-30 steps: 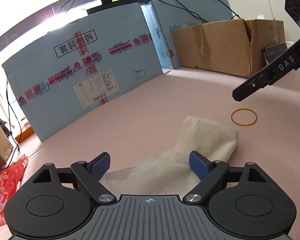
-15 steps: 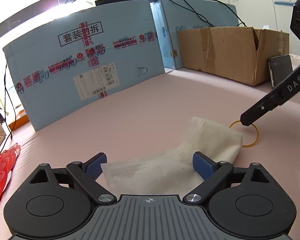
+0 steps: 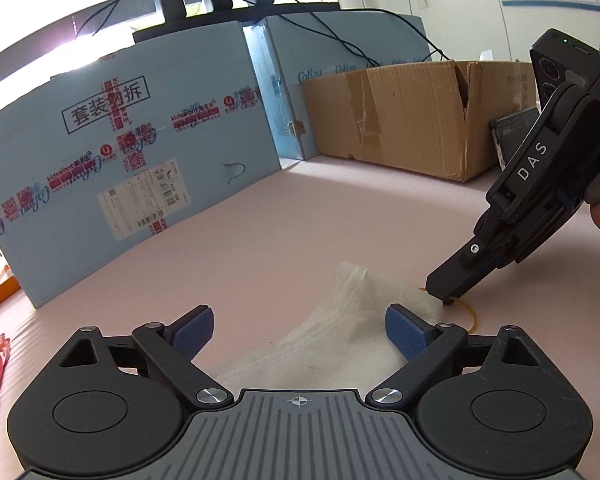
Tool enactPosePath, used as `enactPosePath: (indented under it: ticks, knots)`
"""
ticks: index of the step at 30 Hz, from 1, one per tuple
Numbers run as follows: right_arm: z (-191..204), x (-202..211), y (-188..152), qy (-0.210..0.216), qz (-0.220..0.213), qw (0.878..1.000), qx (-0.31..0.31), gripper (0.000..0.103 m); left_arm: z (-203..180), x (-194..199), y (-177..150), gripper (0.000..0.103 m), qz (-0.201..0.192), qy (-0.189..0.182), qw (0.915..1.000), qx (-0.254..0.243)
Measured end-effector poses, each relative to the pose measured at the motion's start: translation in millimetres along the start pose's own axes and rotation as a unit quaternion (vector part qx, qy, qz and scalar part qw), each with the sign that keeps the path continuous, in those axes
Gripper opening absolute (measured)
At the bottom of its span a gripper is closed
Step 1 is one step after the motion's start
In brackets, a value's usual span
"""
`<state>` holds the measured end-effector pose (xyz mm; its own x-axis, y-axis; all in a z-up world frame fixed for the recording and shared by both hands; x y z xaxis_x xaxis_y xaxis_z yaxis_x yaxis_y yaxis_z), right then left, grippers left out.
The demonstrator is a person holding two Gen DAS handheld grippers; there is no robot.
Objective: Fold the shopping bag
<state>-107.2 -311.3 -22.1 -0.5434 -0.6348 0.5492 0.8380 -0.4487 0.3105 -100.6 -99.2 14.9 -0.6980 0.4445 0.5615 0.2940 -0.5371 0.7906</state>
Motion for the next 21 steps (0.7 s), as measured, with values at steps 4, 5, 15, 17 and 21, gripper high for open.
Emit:
enactPosePath:
  ticks: [4, 5, 15, 17, 21]
  knots:
    - [-8, 0, -1, 0.025, 0.002, 0.999, -0.035, 0.003, -1, 1, 2, 0.095, -0.002, -0.001, 1.0, -0.003]
    - [-12, 0, -1, 0.042, 0.004, 0.998, -0.055, 0.002, -1, 2, 2, 0.095, -0.003, -0.002, 1.0, -0.003]
    - [-14, -9, 2, 0.106, 0.022, 0.988, -0.106, 0.002, -11, 1, 4, 0.095, -0.001, -0.022, 0.9994, -0.026]
    - [-1, -14, 8, 0.096, 0.035, 0.992, -0.075, 0.002, -13, 0, 4, 0.095, 0.003, -0.03, 0.9991, -0.028]
    - [26, -34, 28, 0.052, 0.064, 0.997, 0.009, 0.002, -16, -8, 2, 0.096, 0.029, -0.062, 0.9974, -0.023]
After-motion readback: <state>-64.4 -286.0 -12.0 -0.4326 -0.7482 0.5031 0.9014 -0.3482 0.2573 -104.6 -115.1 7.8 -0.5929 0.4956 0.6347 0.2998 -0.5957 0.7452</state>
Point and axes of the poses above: each gripper's, at about its wrist camera, not at the fingertips, and x roughly against the way its jaws point, z to its left, y to its top, the point moved 2 cm from there along -x, roughly the way its jaws point, and after that the axes turned 3 degrees about z, right-handed, at the moved point
